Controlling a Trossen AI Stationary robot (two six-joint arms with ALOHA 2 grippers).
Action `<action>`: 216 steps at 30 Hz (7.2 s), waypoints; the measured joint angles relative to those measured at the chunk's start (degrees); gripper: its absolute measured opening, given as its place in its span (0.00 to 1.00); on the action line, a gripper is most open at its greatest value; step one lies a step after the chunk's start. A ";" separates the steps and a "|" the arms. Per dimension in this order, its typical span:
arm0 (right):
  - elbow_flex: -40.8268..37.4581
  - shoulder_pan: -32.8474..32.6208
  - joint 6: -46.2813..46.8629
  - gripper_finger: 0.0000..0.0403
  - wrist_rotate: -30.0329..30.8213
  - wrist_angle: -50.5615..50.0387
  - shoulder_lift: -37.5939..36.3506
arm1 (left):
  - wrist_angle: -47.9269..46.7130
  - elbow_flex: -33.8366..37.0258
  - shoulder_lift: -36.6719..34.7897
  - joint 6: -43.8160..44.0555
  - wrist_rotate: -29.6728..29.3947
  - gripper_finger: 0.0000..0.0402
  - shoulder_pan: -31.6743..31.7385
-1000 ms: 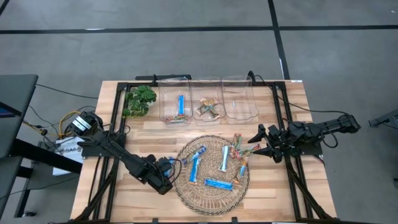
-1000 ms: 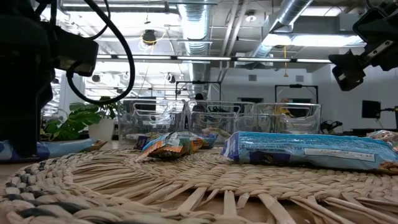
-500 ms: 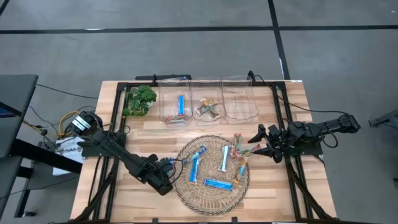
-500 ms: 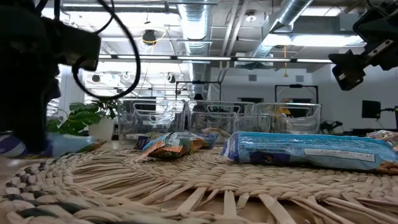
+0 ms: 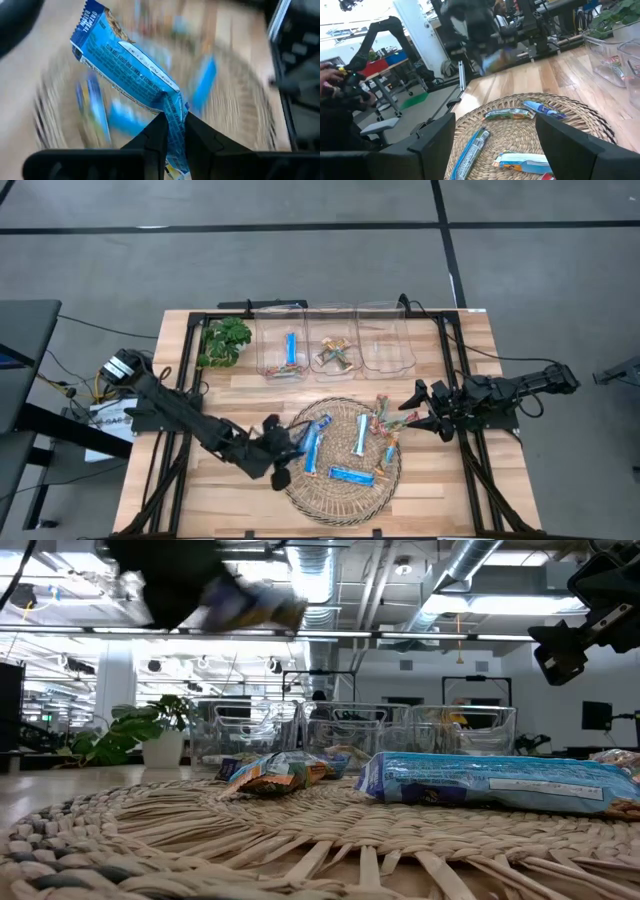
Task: Pick and place Granola Bars by type
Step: Put the blue granola bar into the right transparent bin
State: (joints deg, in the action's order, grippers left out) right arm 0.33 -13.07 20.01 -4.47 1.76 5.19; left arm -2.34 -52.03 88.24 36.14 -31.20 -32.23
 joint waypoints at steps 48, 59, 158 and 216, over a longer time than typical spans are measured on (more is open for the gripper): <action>0.01 0.00 0.02 0.67 0.00 0.00 0.00 | 2.54 -42.03 30.71 -62.92 20.58 0.11 43.50; 0.01 -0.01 0.01 0.67 0.00 0.00 0.00 | 3.34 -45.69 35.80 -66.87 18.43 0.11 43.48; 0.01 -0.01 0.01 0.67 0.00 0.00 0.00 | -50.26 -35.27 29.78 -2.79 19.04 0.52 19.10; 0.01 0.00 0.02 0.67 0.00 -0.02 0.01 | 2.73 -39.87 24.99 -42.43 -0.14 0.11 23.01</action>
State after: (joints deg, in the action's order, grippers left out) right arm 0.34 -13.06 20.03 -4.47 1.74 5.20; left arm 0.38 -91.90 113.23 -6.29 -31.35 -9.22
